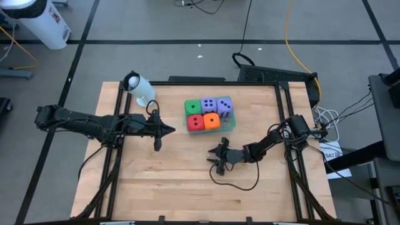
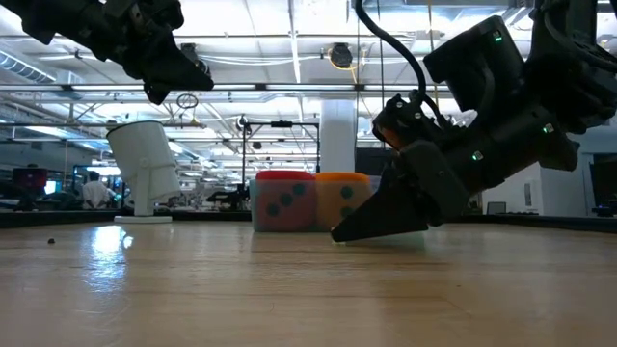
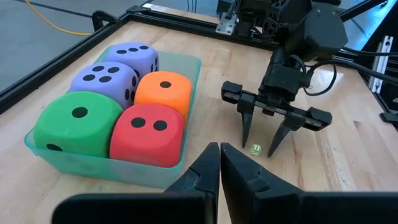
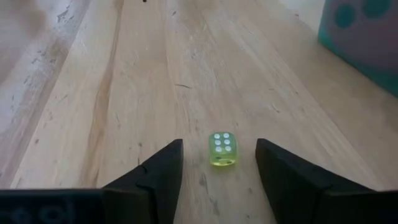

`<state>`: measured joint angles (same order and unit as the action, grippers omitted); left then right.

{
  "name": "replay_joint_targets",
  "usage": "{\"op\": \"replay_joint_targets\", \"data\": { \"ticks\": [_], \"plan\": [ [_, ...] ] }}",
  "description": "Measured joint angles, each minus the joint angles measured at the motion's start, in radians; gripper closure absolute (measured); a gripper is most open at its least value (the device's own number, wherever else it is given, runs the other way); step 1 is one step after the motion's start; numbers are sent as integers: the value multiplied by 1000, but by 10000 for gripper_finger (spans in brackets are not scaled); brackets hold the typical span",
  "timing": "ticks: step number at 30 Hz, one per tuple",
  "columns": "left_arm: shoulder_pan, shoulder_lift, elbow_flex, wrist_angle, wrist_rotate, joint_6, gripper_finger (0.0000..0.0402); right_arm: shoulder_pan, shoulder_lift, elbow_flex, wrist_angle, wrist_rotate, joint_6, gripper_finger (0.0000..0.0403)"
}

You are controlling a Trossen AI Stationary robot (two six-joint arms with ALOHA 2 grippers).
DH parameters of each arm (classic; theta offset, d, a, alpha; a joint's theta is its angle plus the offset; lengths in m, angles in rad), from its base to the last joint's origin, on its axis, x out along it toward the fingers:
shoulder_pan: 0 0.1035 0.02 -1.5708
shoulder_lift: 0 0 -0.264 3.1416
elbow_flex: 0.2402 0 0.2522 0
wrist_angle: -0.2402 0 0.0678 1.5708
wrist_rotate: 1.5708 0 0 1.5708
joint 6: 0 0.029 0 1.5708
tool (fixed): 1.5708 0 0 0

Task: Pick & Place Dice
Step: Put the small light yellow dice into the blue bin

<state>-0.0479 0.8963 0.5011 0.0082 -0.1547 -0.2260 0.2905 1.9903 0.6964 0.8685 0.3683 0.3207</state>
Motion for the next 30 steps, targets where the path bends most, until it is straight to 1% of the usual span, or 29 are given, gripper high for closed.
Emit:
{"op": "replay_joint_targets", "data": {
  "ticks": [4, 7, 16, 20, 22, 25, 27, 30],
  "plan": [
    [0, 0, 0, 0, 0, 0, 380, -1, 0, 0, -2, 1, -12, 220],
    [0, 0, 0, 2, 0, 0, 380, -6, 0, 0, -4, 1, -14, 239],
    [0, 0, 0, 2, 0, -4, 380, -13, 0, -1, -10, 3, -18, 324],
    [0, 0, 0, 2, 0, -5, 380, -13, -1, -1, -2, 1, -39, 352],
    [0, 0, 0, 2, 0, -5, 380, -13, -14, -1, -6, -12, -61, 358],
    [0, 0, 0, 2, 8, -5, 380, -11, -59, -2, -15, -26, -84, 356],
    [0, 0, 0, 2, 18, -5, 380, -12, -107, -2, -36, -38, -102, 348],
    [0, 0, 0, 3, 21, -5, 380, -16, -208, -2, -117, -34, -144, 340]
  ]
}}
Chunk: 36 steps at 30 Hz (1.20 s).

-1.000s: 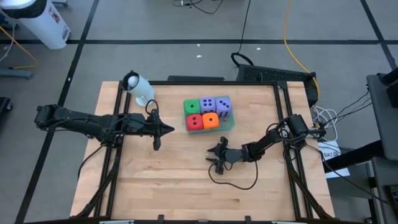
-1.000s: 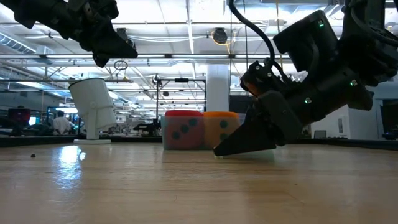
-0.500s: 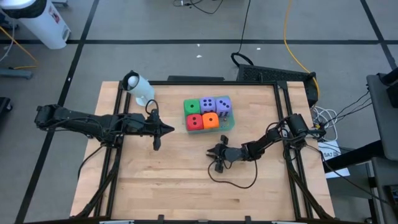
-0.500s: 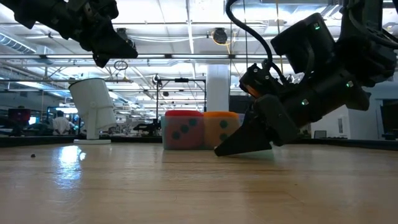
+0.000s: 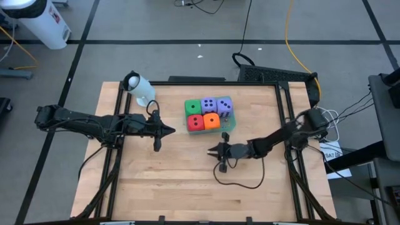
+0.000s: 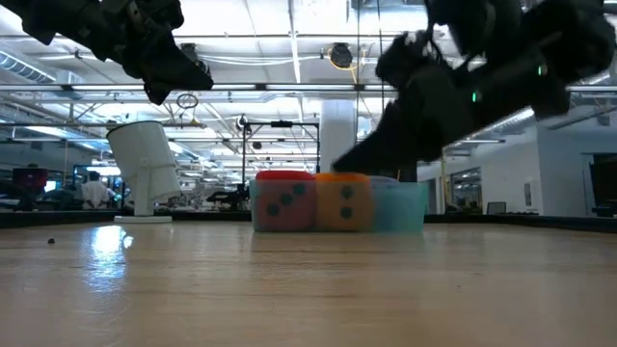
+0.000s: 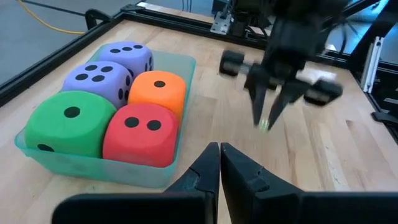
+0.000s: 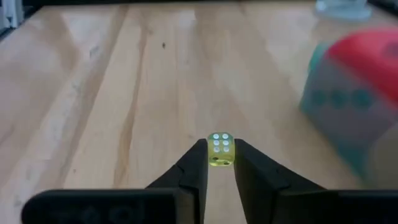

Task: Pick & Place Dice
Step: Put the small light yellow dice into the blue bin

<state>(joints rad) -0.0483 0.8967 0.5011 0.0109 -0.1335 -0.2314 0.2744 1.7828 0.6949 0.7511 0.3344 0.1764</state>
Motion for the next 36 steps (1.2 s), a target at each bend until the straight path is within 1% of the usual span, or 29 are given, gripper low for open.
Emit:
{"op": "replay_joint_targets", "data": {
  "ticks": [6, 9, 12, 14, 17, 20, 24, 26, 29, 33, 36],
  "plan": [
    [0, 0, 0, 0, 1, -3, 380, -54, -288, 0, -260, 6, -86, 351],
    [0, 0, 0, 0, 1, -2, 380, -119, -428, 0, -399, 9, -109, 352],
    [0, 0, 0, 1, 1, -2, 380, -211, -519, 1, -532, 6, -121, 346],
    [0, 0, 0, 2, 1, -3, 380, -275, -536, 1, -603, -3, -121, 342],
    [0, 0, 0, 3, 0, -12, 380, -357, -533, 1, -682, -71, -118, 341],
    [0, 0, 0, 2, 1, -13, 380, -401, -505, 1, -691, -124, -111, 340],
    [0, 0, 0, 2, 1, -13, 380, -431, -473, 1, -688, -121, -86, 323],
    [0, 0, 0, 2, 1, -13, 380, -452, -463, 1, -718, -108, -75, 303],
    [0, 0, 0, 2, 1, -13, 380, -472, -446, 1, -732, -103, -72, 260],
    [0, 0, 0, 1, 1, -13, 380, -471, -447, 1, -704, -108, -73, 200],
    [0, 0, 0, 0, 1, -11, 380, -463, -448, 1, -715, -74, -99, 170]
  ]
}}
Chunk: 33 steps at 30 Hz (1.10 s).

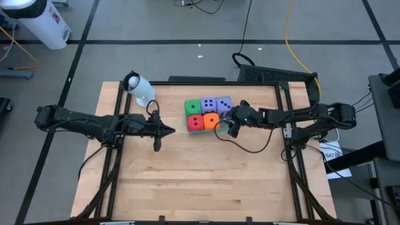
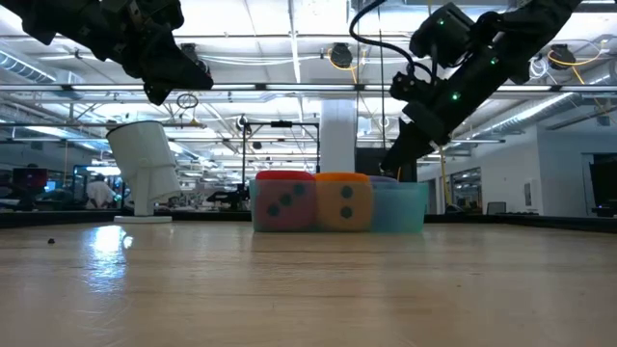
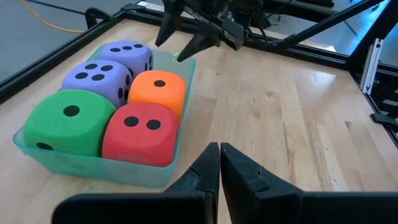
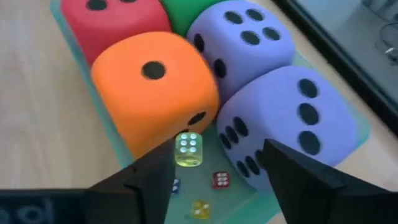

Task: Pick & Place Dice
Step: Put the small light yellow dice into the blue bin

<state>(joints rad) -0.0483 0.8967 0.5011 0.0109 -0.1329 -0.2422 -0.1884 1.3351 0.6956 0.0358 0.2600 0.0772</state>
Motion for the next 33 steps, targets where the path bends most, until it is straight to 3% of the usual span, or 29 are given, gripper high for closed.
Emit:
{"op": "replay_joint_targets", "data": {
  "ticks": [4, 15, 33],
  "plan": [
    [0, 0, 0, 0, 0, 4, 380, 1, 0, 0, 1, -28, -9, 160],
    [0, 0, 0, 0, 0, 4, 380, 13, 9, -4, 43, -17, -19, 195],
    [-6, 0, 0, 1, 0, 3, 380, 28, 8, -13, 67, -56, -48, 200]
  ]
}}
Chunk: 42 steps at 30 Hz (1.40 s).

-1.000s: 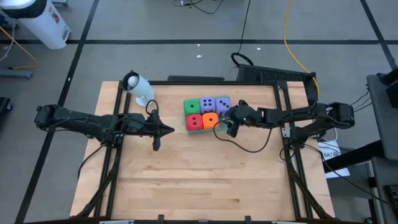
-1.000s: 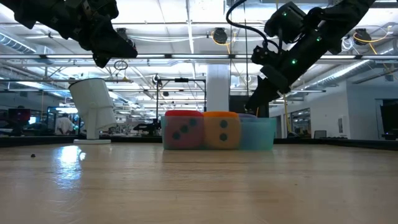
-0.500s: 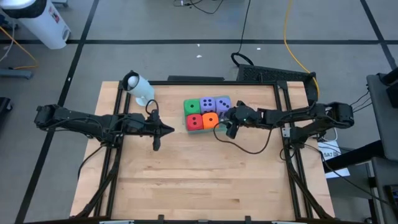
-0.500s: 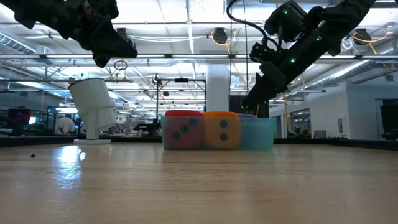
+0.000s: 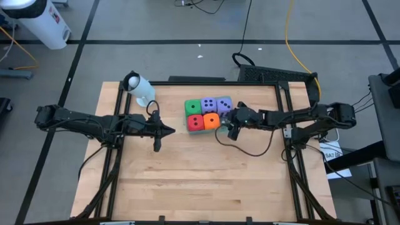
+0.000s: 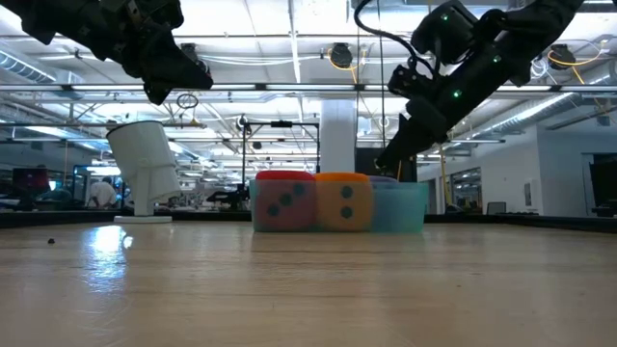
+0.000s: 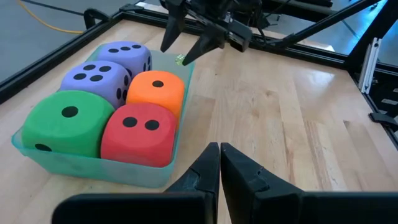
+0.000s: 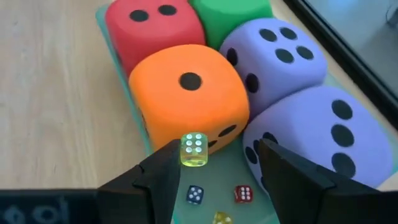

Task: Pick & Place Dice
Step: Put the small light yellow dice into the blue bin

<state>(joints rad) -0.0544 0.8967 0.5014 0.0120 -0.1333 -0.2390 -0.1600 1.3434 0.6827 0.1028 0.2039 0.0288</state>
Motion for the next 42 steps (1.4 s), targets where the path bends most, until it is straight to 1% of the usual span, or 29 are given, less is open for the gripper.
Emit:
{"op": "replay_joint_targets", "data": {
  "ticks": [5, 9, 12, 14, 16, 18, 23, 26, 28, 31, 36, 42],
  "plan": [
    [0, 0, 0, 0, 0, 2, 380, 52, 0, 0, -2, 99, -91, 200],
    [0, 0, 0, 5, 0, -11, 380, 79, 0, 0, 0, 169, -208, 200],
    [0, 1, 0, 29, -1, -74, 380, 101, 0, 0, 14, 216, -290, 200],
    [0, 25, 0, 78, -20, -144, 380, 106, 0, 0, 23, 238, -325, 200],
    [-1, 61, 0, 140, -28, -179, 380, 105, 0, 0, 36, 242, -336, 200],
    [-6, 112, 1, 249, -25, -182, 381, 105, 0, 0, 50, 242, -343, 200],
    [-6, 314, 1, 562, -21, -187, 397, 105, 0, 0, 60, 242, -388, 200],
    [16, 425, 2, 733, -11, -238, 398, 105, 0, 0, 59, 245, -408, 200],
    [33, 498, 19, 792, -2, -280, 399, 105, 0, 0, 59, 244, -425, 200],
    [50, 588, 66, 812, 2, -337, 397, 105, 0, 0, 59, 244, -434, 200],
    [55, 721, 182, 813, 3, -396, 398, 107, 0, 0, 71, 242, -441, 200],
    [69, 830, 308, 801, 6, -443, 399, 128, 0, 0, 132, 243, -507, 200]
  ]
}}
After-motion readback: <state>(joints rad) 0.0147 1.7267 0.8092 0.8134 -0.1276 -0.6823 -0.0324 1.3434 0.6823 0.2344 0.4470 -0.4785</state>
